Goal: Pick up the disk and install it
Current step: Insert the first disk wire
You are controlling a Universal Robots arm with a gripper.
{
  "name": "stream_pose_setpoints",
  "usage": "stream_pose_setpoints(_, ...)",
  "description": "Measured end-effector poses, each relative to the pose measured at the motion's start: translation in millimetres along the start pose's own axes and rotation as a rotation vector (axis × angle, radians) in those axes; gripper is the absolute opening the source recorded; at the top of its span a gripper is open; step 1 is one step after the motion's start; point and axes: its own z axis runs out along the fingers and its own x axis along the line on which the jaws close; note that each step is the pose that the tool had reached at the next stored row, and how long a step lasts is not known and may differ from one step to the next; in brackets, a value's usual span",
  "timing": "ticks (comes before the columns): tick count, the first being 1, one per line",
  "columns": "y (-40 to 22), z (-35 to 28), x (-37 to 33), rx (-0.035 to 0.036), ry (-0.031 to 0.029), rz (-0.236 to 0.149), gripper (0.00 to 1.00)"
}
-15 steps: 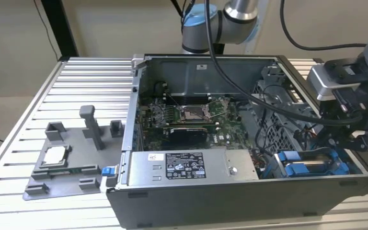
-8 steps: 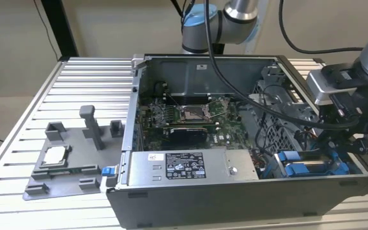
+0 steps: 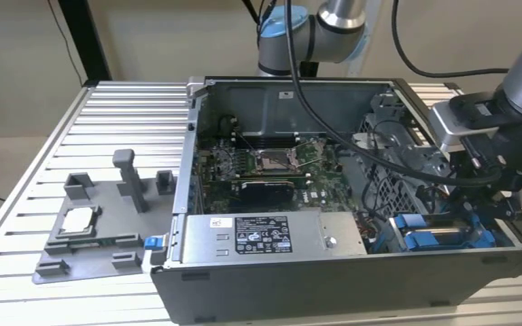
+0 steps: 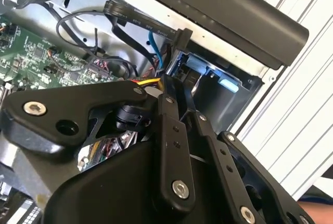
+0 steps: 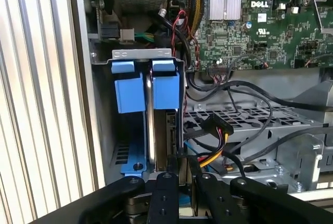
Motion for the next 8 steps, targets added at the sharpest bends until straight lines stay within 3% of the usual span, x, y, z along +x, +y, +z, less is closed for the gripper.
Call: stream_pose_setpoints(8,0.9,3.0,0.5,0.0067,0.0019,-0.001,0.00)
